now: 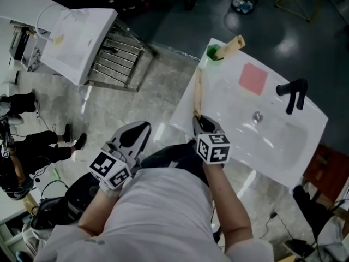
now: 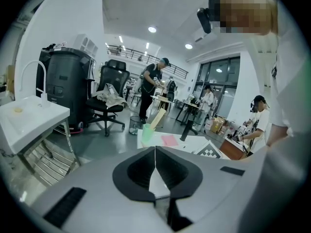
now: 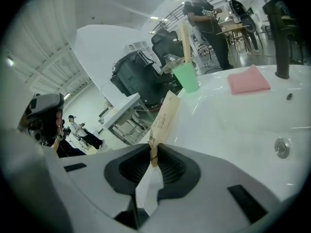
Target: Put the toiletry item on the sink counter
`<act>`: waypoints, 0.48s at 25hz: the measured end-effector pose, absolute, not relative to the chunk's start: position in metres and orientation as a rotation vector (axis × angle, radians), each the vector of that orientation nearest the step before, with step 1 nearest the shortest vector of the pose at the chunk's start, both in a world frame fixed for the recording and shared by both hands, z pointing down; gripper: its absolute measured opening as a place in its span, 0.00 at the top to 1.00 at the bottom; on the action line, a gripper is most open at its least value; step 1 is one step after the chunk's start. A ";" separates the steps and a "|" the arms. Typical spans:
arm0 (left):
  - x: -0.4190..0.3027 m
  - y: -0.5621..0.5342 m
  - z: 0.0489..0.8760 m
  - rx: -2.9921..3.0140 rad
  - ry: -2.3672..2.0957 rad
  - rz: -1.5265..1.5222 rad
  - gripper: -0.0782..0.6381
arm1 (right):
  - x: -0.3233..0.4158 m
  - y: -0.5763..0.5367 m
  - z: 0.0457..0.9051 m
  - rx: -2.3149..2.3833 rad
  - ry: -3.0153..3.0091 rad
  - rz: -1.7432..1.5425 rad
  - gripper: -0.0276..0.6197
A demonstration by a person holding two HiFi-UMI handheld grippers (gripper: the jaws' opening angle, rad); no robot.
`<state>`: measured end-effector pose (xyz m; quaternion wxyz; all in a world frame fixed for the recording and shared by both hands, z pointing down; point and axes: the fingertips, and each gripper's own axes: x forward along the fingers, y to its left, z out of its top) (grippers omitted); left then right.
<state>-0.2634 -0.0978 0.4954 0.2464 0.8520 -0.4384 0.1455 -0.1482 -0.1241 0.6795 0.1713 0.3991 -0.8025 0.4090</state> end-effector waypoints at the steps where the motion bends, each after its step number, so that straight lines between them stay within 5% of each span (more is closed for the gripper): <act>1: -0.264 -0.097 0.496 2.321 -1.199 0.397 0.87 | -0.149 -0.125 0.681 1.130 -2.272 1.160 0.88; 12: -0.265 -0.091 0.499 2.296 -1.226 0.404 0.87 | -0.159 -0.128 0.689 1.120 -2.225 1.149 0.82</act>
